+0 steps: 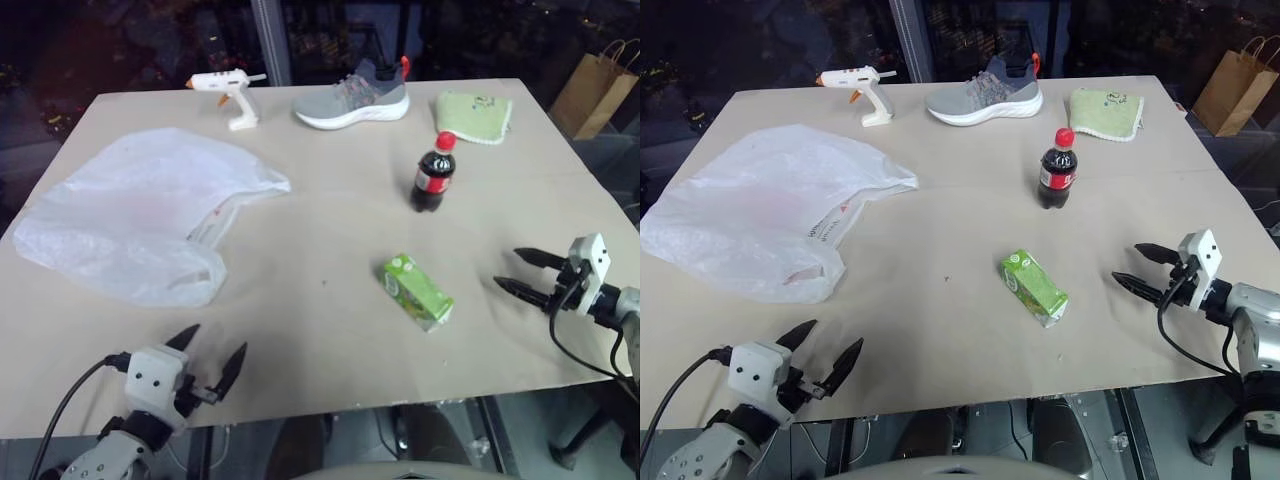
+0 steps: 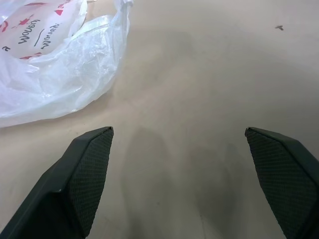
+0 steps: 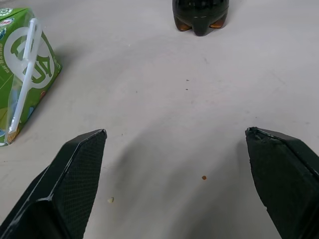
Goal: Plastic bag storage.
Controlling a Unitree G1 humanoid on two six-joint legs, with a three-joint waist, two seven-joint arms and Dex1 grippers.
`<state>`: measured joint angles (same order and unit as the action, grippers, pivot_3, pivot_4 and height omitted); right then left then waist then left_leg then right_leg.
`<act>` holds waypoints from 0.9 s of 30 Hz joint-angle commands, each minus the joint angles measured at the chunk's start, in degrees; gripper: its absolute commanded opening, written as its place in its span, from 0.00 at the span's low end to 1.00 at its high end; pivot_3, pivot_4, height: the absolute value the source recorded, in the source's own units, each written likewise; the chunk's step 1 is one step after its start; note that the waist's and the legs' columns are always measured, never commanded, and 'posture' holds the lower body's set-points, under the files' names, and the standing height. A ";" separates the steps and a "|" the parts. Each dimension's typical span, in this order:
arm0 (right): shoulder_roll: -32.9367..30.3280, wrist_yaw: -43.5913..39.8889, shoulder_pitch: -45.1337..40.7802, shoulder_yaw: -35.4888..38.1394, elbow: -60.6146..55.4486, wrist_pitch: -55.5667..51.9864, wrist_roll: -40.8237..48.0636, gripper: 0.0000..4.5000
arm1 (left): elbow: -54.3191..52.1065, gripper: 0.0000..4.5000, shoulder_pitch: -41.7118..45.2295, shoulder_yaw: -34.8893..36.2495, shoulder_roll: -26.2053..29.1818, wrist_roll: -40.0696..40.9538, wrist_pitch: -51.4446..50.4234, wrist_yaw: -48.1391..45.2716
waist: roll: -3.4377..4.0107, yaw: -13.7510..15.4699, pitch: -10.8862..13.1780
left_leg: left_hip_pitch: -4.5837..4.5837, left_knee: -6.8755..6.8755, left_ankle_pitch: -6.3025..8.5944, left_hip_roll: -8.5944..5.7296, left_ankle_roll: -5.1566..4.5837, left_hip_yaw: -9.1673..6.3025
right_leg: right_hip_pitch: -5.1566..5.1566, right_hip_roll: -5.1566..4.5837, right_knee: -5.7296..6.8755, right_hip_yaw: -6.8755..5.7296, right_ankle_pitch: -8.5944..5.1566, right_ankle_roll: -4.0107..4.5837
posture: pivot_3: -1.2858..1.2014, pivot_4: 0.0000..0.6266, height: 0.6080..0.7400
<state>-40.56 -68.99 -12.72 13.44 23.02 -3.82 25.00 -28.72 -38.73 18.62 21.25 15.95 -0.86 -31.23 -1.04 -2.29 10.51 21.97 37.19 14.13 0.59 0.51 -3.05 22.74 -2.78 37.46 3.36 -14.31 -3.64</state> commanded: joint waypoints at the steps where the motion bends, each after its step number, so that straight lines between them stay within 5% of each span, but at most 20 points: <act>1: -1.06 -0.04 -0.75 1.35 -0.33 1.03 0.06 1.00 | -2.32 0.98 -0.04 1.10 0.52 0.57 0.81 -0.08 | 0.00 0.00 0.00 | 0.00 0.00 0.00 0.00 0.00 0.00 | 0.00 0.00 0.00 0.00 0.00 0.00 | 0.52 0.24 1.00; 13: -0.77 -0.89 -2.07 0.50 -4.54 -2.02 1.82 1.00 | -9.12 0.98 4.35 0.76 -0.40 2.60 -4.09 4.57 | 0.00 0.03 0.00 | -0.02 0.01 0.00 0.00 0.00 0.00 | 0.00 0.01 0.03 0.01 0.01 0.00 | 0.52 0.24 1.00; 27: -1.05 2.98 -5.18 -4.43 -41.03 -28.49 19.65 1.00 | -11.82 0.98 16.02 -3.49 -3.94 -2.69 -21.05 18.35 | -0.03 0.10 -0.02 | 0.01 0.02 0.00 -0.01 0.00 -0.12 | 0.00 0.04 0.07 -0.04 0.25 -0.07 | 0.52 0.24 1.00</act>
<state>-40.59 -67.03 -17.03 8.43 -13.89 -29.78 41.60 -39.98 -22.84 14.73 17.43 13.65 -21.57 -14.26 -1.08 -2.19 10.49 22.00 37.21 14.13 0.58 0.51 -3.25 22.73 -2.75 37.52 3.23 -14.07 -3.73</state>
